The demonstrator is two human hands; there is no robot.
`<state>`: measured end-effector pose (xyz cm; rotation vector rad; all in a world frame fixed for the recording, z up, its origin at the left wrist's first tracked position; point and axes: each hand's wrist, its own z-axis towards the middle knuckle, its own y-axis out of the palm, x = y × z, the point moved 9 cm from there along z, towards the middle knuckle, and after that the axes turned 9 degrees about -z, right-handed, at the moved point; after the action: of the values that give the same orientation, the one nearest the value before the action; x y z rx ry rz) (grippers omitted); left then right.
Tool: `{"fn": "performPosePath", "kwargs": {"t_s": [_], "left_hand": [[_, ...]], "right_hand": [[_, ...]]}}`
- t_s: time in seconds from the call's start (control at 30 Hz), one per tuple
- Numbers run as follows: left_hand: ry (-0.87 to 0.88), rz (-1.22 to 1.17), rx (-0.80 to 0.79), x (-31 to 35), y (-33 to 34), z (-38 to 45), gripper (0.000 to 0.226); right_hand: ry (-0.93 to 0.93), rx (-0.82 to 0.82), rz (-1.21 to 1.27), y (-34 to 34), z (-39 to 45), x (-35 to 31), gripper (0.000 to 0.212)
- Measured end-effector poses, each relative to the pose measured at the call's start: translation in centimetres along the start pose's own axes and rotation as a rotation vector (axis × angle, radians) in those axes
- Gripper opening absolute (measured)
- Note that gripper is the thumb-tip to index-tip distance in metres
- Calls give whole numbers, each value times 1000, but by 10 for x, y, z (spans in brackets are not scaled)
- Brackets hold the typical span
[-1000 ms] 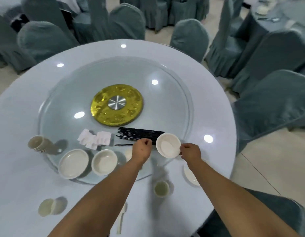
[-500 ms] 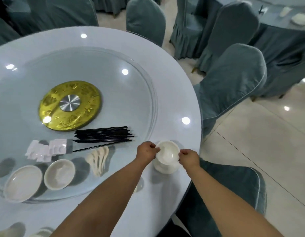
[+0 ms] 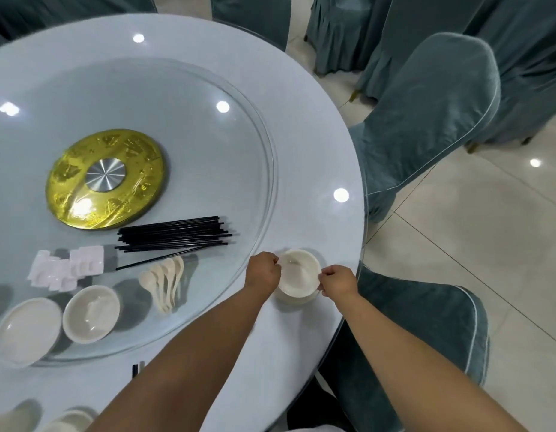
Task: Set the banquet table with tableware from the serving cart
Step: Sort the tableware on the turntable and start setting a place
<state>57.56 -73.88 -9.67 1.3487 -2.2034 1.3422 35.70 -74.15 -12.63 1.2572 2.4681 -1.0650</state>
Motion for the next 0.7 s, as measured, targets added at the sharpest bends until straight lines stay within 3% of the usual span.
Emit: {"fn": "performPosePath", "kwargs": {"t_s": [0.2,0.37,0.6,0.7], "left_hand": [[-49,-73,2,-13,2,-3,27],[-94,-120,54,-17,-16,-9,31],[-121,-171,152,-49,-96,-22,27],[-145,-167,226,-75,-140,-32,20]], "right_hand": [[-13,8,-14,5,-1,-1,14],[-68,168,-118,-14,-9,-14,16],[-225,295,-182,-12,-32,-76,41],[-293,270,-252,14,-45,-111,41]]}}
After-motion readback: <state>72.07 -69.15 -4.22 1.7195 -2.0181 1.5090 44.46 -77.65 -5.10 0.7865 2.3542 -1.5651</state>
